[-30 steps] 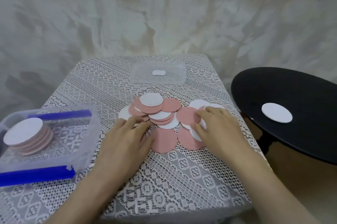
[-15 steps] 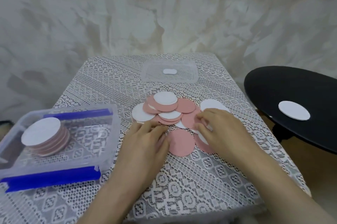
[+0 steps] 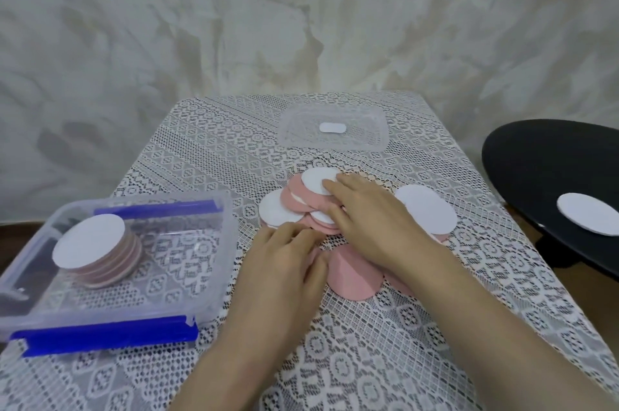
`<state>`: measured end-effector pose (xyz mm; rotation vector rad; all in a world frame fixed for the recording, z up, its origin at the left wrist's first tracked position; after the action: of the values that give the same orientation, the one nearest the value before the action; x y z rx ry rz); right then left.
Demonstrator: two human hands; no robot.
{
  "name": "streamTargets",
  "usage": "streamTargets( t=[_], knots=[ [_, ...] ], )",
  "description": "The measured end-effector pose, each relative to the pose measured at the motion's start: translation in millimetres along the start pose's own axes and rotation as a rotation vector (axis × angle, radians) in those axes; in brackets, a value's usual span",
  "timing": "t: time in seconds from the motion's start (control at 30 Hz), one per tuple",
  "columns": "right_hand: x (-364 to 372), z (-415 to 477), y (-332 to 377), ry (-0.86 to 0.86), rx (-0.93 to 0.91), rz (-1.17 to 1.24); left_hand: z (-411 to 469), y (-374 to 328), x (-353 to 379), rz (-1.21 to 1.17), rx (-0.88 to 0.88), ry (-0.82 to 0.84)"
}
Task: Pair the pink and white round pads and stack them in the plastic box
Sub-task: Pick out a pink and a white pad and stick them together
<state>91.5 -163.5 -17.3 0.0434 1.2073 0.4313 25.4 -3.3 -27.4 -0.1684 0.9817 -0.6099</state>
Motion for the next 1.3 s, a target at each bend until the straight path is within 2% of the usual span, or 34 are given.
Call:
streamTargets(
  t=[0.37, 0.53, 0.8, 0.97, 1.1, 1.2, 1.3],
  knots=[
    [-37.0, -67.7, 1.5, -0.012, 0.001, 0.063, -12.0, -1.1, -13.3, -0.085, -0.081, -0.016],
    [-32.6, -59.0, 0.6, -0.051, 0.054, 0.061, -13.1, -5.2, -16.7, -0.098, -0.1, -0.018],
    [-27.0, -40.0, 0.4, 0.006, 0.194, 0.008, -8.0, -4.1, -14.3, -0.106, -0.088, -0.013],
    [-29.5, -34.4, -2.4, -0.051, 0.265, 0.21, -6.8, -1.5, -13.9, -0.109, -0.105, 0.002],
    [-27.3, -38.0, -10.3, -0.112, 0.282, 0.23, -6.4, -2.8, -16.7, -0.126, -0.101, 0.004],
    [-26.5, -41.2, -14.4, -0.097, 0.405, 0.541, -8.0, -1.9, -18.7, -0.177, -0.151, 0.017],
    [-30.0, -45.6, -11.3, 0.006, 0.383, 0.786, -9.6, -5.8, -23.0, -0.282, -0.212, 0.025]
  ],
)
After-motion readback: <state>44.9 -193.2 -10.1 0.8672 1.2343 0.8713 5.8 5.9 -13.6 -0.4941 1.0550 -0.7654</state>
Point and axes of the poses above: each hand's wrist, its own z-axis towards the middle knuckle, its own x-axis out of the palm, y = z × x, the point moved 1 cm from there along z, towards the middle knuckle, and after that the axes turned 12 degrees about -y, right-handed, at the moved point
